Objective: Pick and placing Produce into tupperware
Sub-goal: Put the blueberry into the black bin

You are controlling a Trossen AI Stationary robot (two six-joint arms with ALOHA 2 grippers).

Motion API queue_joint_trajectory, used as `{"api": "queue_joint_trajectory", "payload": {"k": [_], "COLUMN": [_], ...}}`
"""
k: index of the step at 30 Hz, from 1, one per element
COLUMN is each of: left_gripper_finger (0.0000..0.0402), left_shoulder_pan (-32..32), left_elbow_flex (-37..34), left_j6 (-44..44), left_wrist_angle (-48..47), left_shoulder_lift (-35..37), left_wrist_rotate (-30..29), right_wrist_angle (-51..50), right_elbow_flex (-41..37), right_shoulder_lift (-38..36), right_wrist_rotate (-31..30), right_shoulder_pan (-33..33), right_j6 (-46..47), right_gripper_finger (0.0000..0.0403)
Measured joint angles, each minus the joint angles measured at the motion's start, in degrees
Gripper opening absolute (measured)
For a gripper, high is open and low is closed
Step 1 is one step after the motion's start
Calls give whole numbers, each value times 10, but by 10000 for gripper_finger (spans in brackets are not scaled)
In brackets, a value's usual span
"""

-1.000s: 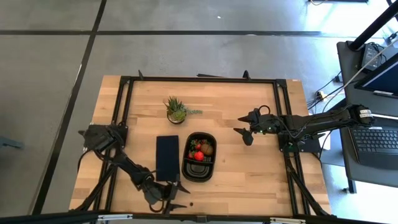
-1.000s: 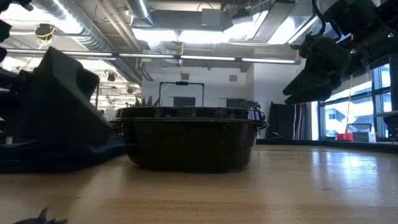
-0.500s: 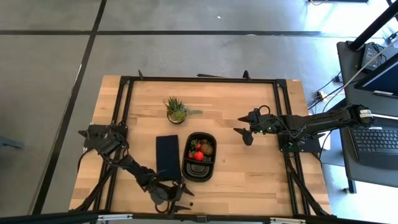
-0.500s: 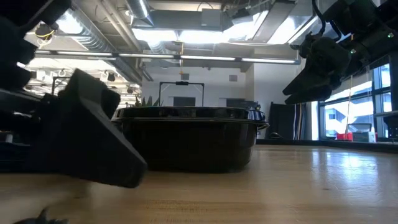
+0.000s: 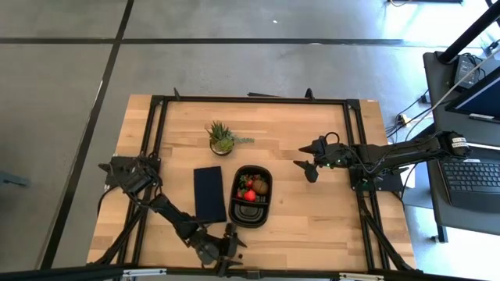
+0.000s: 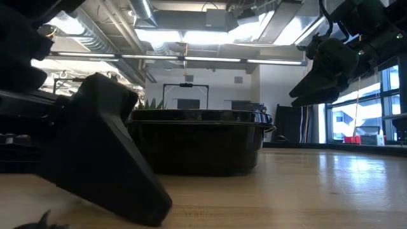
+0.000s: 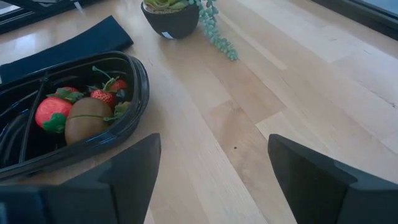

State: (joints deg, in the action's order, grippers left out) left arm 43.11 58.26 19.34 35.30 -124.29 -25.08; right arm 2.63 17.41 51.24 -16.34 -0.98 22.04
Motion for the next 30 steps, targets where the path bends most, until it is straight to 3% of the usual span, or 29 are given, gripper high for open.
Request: {"api": "queue_joint_trajectory", "payload": {"k": [16, 30], "left_gripper_finger": [275, 275], "left_shoulder_pan": [11, 24], "left_elbow_flex": [9, 9], "left_j6": [89, 90], "left_wrist_angle": [-20, -45], "left_shoulder_lift": [1, 0], "left_wrist_rotate": [-25, -59], "right_wrist_angle": [-5, -4], "right_elbow_flex": [0, 0], "right_shoulder_lift": [0, 0], "right_wrist_rotate": [0, 0], "right_shoulder_pan": [0, 0], "right_j6": [1, 1], "right_gripper_finger": [298, 298]}}
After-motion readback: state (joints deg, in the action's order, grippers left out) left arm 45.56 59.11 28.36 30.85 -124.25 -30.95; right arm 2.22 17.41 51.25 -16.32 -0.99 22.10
